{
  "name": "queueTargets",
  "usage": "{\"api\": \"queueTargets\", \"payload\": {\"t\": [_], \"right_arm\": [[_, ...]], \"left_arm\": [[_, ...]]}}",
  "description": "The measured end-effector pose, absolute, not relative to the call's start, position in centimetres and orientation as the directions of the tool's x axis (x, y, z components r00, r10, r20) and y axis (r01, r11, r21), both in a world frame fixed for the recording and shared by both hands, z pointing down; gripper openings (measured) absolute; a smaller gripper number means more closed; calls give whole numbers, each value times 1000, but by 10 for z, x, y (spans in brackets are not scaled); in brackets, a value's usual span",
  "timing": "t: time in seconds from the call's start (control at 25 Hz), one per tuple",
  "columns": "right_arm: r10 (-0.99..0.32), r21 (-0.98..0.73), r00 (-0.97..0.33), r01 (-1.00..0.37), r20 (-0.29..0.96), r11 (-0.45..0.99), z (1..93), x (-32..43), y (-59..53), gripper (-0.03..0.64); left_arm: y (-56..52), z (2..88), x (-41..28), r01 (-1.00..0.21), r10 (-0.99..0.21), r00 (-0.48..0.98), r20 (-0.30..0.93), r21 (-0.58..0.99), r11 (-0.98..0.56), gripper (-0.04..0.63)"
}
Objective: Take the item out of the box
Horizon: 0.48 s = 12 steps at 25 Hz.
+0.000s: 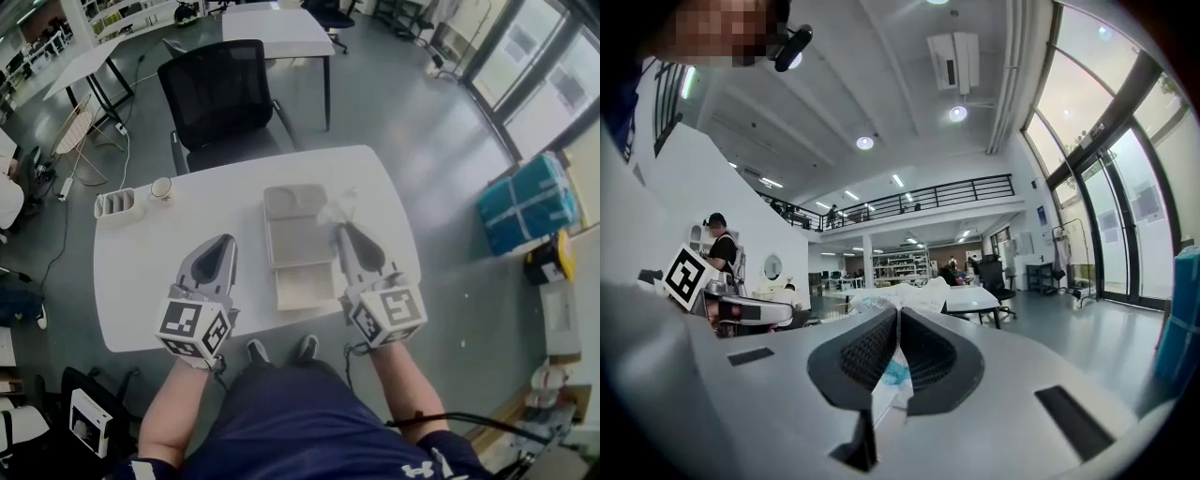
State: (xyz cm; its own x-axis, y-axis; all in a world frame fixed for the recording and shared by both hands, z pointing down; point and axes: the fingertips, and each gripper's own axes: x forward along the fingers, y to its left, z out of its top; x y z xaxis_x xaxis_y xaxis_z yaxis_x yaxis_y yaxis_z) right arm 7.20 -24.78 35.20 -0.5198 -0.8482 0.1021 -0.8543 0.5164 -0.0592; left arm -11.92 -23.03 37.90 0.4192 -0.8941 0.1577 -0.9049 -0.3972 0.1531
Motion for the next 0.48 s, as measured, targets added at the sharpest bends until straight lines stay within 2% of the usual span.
{"api": "queueTargets", "payload": {"t": [0.48], "right_arm": [[-851,-38,-518,-855,91,516,351,72,-247,29]], "left_arm": [[-230,379,-129,-910,-901,405,156,162,-381,35]]}}
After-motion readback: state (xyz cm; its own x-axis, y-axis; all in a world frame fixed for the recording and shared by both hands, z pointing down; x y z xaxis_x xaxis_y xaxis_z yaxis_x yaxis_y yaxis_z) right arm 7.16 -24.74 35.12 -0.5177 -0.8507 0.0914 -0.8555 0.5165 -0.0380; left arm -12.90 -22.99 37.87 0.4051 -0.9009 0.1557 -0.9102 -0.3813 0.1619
